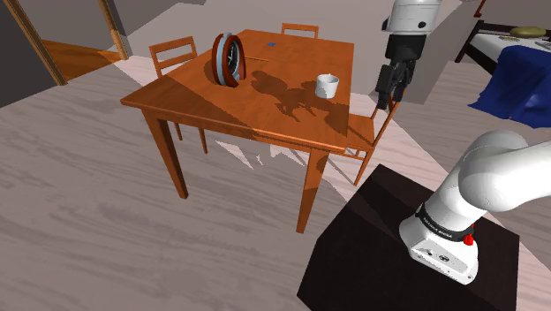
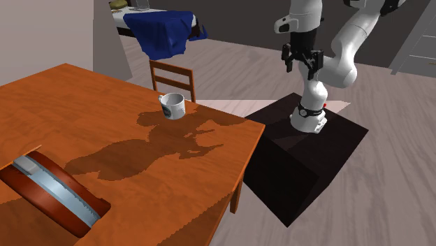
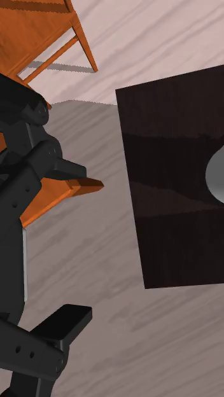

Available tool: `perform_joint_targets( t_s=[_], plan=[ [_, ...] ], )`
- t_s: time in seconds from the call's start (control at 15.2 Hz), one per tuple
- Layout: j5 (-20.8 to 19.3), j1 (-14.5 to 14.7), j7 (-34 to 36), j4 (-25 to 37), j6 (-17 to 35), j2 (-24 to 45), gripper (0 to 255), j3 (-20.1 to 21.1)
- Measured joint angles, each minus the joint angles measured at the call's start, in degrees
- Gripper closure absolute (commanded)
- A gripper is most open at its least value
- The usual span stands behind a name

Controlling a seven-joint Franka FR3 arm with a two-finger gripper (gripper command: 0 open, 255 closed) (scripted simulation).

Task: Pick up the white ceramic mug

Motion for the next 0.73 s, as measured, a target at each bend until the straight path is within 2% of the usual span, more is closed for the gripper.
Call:
perform_joint_targets(
  t_s=[0.26,0.73],
  plan=[
    [-1.4,-0.5,-1.7,-0.1,2.9,2.2,0,-1.0],
    [-5.8,-2.4,-7.8,2.7,13.2,13.3,0,-5.3]
  ],
)
